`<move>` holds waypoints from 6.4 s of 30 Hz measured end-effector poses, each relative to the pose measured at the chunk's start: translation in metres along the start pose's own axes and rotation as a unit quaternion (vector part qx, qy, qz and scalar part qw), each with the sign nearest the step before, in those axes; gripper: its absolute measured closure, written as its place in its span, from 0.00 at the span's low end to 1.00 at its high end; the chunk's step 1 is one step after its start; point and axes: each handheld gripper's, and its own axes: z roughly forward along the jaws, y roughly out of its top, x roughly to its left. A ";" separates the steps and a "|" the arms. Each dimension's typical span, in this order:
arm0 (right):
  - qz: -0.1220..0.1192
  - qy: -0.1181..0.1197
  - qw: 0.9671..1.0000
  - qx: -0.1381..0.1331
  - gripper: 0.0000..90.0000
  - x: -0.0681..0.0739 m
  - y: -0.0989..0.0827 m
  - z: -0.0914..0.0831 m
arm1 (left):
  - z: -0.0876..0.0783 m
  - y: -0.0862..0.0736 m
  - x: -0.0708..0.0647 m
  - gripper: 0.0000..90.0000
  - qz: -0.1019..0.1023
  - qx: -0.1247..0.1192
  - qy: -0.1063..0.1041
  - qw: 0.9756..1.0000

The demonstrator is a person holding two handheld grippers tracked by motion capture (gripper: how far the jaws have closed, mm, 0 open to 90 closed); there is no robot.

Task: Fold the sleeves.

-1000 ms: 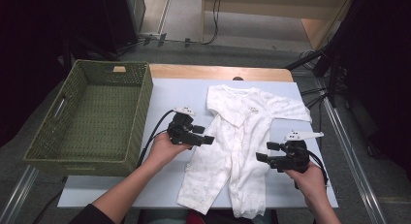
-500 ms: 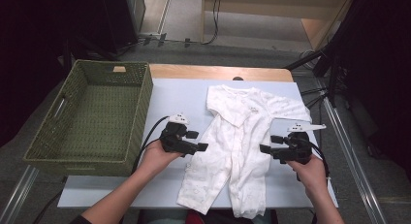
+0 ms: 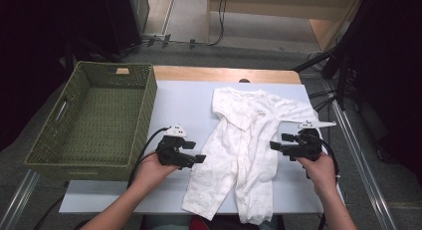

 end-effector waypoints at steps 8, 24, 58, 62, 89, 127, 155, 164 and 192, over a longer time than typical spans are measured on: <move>0.007 -0.010 1.000 -0.002 0.27 -0.012 0.004 0.001 | -0.008 -0.005 -0.002 0.35 -0.008 -0.007 0.001 1.000; 0.018 -0.022 1.000 -0.004 0.27 -0.033 0.015 0.006 | -0.013 -0.011 -0.003 0.35 -0.013 -0.009 0.004 1.000; 0.046 -0.074 0.996 0.003 0.30 -0.097 0.056 0.016 | -0.016 -0.021 -0.006 0.35 -0.027 -0.005 0.014 1.000; 0.050 -0.091 0.995 0.006 0.31 -0.110 0.058 0.019 | -0.016 -0.023 -0.007 0.35 -0.028 -0.004 0.013 1.000; 0.035 -0.215 0.976 0.029 0.64 -0.126 0.044 0.036 | -0.016 -0.027 -0.005 0.32 -0.028 0.007 0.013 0.999; 0.021 -0.157 0.987 -0.019 0.98 -0.088 0.064 0.030 | -0.017 -0.025 -0.004 0.32 -0.028 -0.001 0.014 1.000; -0.005 -0.076 0.997 0.009 0.97 -0.057 0.070 0.053 | -0.020 -0.024 -0.007 0.32 -0.021 -0.003 0.016 1.000; 0.007 -0.054 0.998 0.011 0.69 -0.058 0.072 0.052 | -0.019 -0.024 -0.007 0.32 -0.020 -0.003 0.011 1.000; 0.070 -0.109 0.991 0.023 0.44 -0.113 0.054 0.027 | -0.019 -0.027 -0.011 0.32 -0.019 -0.005 0.005 1.000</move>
